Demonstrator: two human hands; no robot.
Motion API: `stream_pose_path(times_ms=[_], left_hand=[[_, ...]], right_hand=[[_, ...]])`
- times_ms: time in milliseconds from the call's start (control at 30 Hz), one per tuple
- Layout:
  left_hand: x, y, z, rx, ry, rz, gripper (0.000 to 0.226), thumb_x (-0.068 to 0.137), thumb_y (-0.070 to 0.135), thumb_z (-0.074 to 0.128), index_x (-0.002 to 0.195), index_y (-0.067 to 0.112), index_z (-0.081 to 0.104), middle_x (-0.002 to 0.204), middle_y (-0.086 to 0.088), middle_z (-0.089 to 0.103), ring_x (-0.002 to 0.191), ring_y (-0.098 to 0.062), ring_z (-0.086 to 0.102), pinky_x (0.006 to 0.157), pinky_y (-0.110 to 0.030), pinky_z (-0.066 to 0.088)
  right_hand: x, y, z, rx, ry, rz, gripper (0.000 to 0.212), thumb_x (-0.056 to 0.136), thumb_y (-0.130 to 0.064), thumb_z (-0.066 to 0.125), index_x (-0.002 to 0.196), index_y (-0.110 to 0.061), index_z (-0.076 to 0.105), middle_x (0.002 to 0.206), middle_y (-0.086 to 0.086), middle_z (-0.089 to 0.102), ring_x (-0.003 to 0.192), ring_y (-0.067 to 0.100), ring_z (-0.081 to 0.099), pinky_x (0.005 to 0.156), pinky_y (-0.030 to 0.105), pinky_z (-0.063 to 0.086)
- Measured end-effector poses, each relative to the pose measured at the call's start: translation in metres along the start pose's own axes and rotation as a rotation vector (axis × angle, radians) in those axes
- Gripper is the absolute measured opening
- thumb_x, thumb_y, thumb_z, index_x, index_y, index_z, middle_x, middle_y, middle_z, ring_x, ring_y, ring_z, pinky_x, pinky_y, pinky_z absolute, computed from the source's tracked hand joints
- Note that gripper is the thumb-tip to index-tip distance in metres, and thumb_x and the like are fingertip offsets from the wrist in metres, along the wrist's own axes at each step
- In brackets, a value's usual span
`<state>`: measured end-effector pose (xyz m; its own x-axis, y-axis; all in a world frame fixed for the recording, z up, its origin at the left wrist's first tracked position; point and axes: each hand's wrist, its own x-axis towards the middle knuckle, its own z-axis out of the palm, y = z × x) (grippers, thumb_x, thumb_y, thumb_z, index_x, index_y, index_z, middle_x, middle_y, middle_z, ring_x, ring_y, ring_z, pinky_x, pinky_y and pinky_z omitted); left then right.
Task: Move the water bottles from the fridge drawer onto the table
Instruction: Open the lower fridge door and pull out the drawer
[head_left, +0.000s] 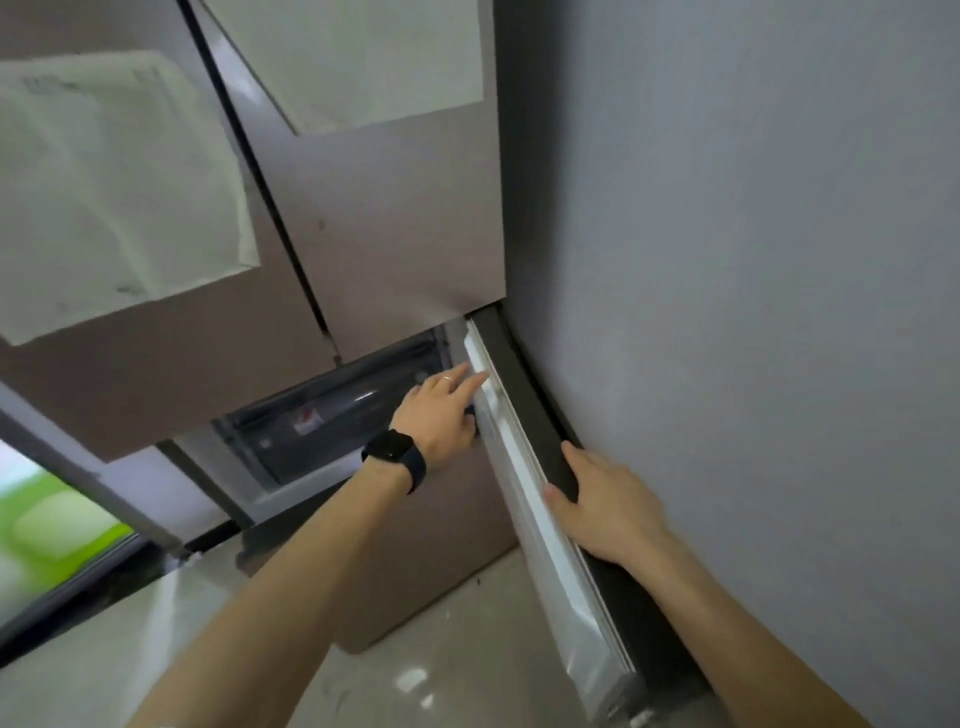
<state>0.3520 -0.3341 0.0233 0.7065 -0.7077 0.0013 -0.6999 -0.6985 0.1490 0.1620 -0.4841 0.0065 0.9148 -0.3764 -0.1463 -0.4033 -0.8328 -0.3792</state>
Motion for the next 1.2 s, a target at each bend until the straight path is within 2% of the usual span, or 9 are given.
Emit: stream_pose_path(times_ms=[167, 300, 400, 633, 733, 800, 933, 1033, 1200], left_hand=[[0.036, 0.042, 0.021, 0.075, -0.167, 0.093, 0.078, 0.1, 0.012, 0.046, 0.16, 0.039, 0.005, 0.169, 0.006, 0.0, 0.155, -0.021, 0.009, 0.124, -0.052, 0.013], [0.054, 0.08, 0.041, 0.004, -0.185, 0.113, 0.086, 0.097, 0.008, 0.048, 0.16, 0.035, -0.002, 0.169, 0.005, -0.007, 0.155, -0.019, 0.003, 0.125, -0.051, 0.009], [0.067, 0.094, 0.049, -0.047, -0.169, 0.101, 0.09, 0.094, 0.007, 0.052, 0.16, 0.036, -0.002, 0.169, 0.004, -0.007, 0.155, -0.022, 0.006, 0.125, -0.053, 0.011], [0.087, 0.119, 0.061, -0.06, -0.111, 0.052, 0.091, 0.092, 0.01, 0.054, 0.16, 0.034, 0.0, 0.169, 0.002, -0.006, 0.153, -0.028, 0.013, 0.123, -0.053, 0.015], [0.087, 0.12, 0.058, -0.08, -0.118, 0.05, 0.087, 0.095, 0.016, 0.055, 0.16, 0.034, 0.001, 0.169, 0.002, -0.006, 0.153, -0.029, 0.016, 0.123, -0.051, 0.019], [0.083, 0.113, 0.053, -0.094, -0.106, 0.067, 0.081, 0.096, 0.021, 0.055, 0.16, 0.036, 0.008, 0.169, 0.002, -0.003, 0.152, -0.029, 0.019, 0.122, -0.051, 0.023], [0.059, 0.065, 0.037, -0.131, -0.004, -0.006, 0.07, 0.095, 0.027, 0.056, 0.156, 0.037, 0.024, 0.169, -0.001, 0.007, 0.15, -0.031, 0.024, 0.119, -0.054, 0.03], [0.024, 0.009, 0.025, -0.08, 0.069, -0.144, 0.063, 0.094, 0.027, 0.057, 0.153, 0.033, 0.034, 0.168, -0.004, 0.013, 0.148, -0.034, 0.026, 0.117, -0.054, 0.031], [-0.041, -0.084, 0.003, 0.064, 0.216, -0.364, 0.064, 0.093, 0.02, 0.061, 0.153, 0.025, 0.038, 0.168, -0.009, 0.009, 0.152, -0.036, 0.015, 0.12, -0.059, 0.021]], right_hand=[[0.026, 0.04, -0.017, -0.059, 0.127, 0.022, 0.047, 0.103, -0.038, 0.037, 0.143, -0.016, 0.045, 0.142, 0.001, 0.053, 0.12, 0.029, 0.055, 0.092, 0.041, 0.049], [0.037, 0.078, -0.014, -0.119, 0.21, 0.002, 0.052, 0.103, -0.026, 0.04, 0.153, -0.015, 0.034, 0.154, 0.001, 0.043, 0.114, 0.03, 0.059, 0.089, 0.039, 0.049], [0.046, 0.105, -0.021, -0.179, 0.237, 0.005, 0.06, 0.101, -0.023, 0.044, 0.158, -0.02, 0.024, 0.162, -0.003, 0.029, 0.122, 0.029, 0.055, 0.097, 0.04, 0.045], [0.067, 0.143, -0.039, -0.178, 0.25, -0.029, 0.051, 0.107, -0.035, 0.026, 0.157, -0.029, 0.025, 0.162, -0.012, 0.028, 0.131, 0.021, 0.05, 0.104, 0.04, 0.038], [0.07, 0.145, -0.039, -0.181, 0.297, -0.027, 0.048, 0.106, -0.034, 0.033, 0.153, -0.028, 0.035, 0.158, -0.008, 0.037, 0.13, 0.023, 0.051, 0.104, 0.043, 0.04], [0.066, 0.142, -0.036, -0.169, 0.391, -0.036, 0.045, 0.102, -0.028, 0.046, 0.147, -0.026, 0.046, 0.152, -0.002, 0.047, 0.129, 0.025, 0.051, 0.103, 0.046, 0.04], [0.055, 0.104, -0.02, -0.063, 0.518, -0.168, 0.046, 0.094, -0.026, 0.059, 0.14, -0.024, 0.055, 0.139, 0.001, 0.057, 0.126, 0.024, 0.052, 0.1, 0.046, 0.043], [0.059, 0.055, 0.008, 0.066, 0.435, -0.321, 0.042, 0.092, -0.029, 0.055, 0.133, -0.023, 0.061, 0.135, -0.001, 0.06, 0.126, 0.022, 0.053, 0.101, 0.043, 0.044], [0.083, -0.022, 0.063, 0.204, 0.018, -0.388, 0.043, 0.098, -0.035, 0.052, 0.141, -0.028, 0.052, 0.145, -0.009, 0.05, 0.137, 0.012, 0.038, 0.112, 0.032, 0.033]])
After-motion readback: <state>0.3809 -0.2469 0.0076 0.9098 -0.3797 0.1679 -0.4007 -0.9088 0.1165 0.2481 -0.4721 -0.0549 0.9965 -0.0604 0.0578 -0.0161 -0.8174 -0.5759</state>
